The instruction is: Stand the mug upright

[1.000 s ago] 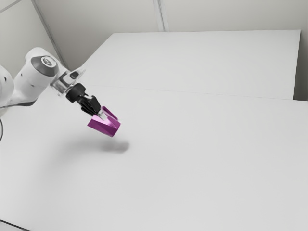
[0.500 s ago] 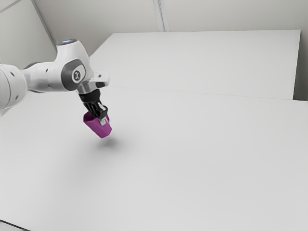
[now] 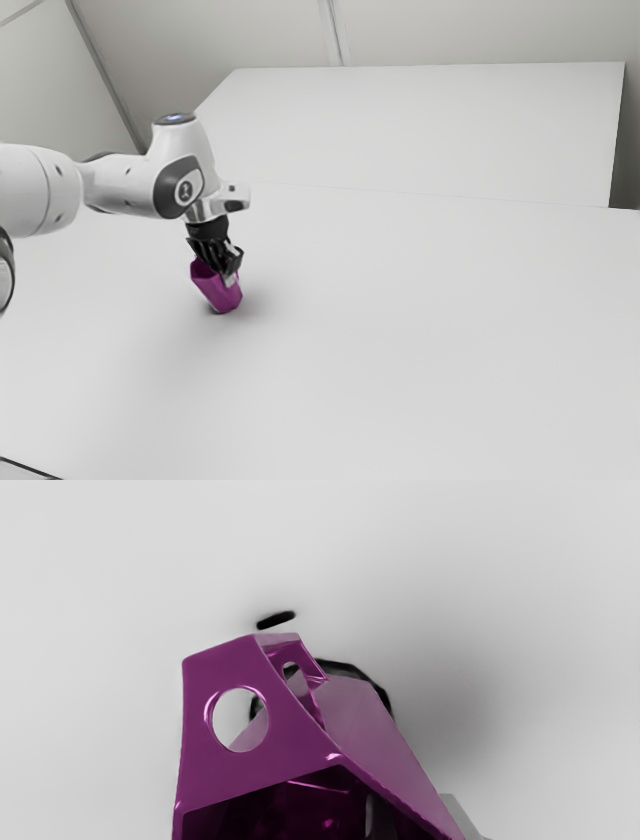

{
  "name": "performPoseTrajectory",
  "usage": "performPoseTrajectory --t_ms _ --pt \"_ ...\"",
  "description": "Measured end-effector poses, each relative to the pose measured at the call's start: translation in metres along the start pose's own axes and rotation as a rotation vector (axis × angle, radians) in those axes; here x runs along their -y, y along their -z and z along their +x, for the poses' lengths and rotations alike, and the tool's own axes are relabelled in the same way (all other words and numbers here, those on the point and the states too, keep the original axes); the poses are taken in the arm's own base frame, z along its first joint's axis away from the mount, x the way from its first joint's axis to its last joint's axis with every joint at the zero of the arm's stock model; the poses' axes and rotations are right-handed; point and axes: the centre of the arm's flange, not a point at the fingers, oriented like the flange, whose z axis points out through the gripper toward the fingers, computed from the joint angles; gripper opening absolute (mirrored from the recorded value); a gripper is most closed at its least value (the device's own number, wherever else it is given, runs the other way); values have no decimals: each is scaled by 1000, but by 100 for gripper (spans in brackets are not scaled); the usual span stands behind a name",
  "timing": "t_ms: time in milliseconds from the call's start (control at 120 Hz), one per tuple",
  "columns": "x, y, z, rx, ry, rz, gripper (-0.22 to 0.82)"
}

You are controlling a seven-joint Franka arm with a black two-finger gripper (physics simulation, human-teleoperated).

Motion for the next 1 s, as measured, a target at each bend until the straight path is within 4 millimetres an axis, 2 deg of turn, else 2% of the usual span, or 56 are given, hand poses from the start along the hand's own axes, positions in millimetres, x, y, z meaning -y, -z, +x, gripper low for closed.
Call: performPoseTrajectory --t_ms 133,267,425,533,658,717,767,875,1000 --pt "-1 -2 1 -3 22 -2 25" --pt "-2 11 1 -26 39 5 42" --pt "-13 69 -3 -112 50 21 52" --pt "-13 115 3 -165 74 1 55" --pt "-10 188 12 -239 90 -11 58" --pt "-12 223 11 -265 88 -11 58" --pt "-15 245 9 -274 85 -13 59" --pt "-19 267 0 -257 84 -21 59" --pt "-24 270 -5 -219 81 -34 60"
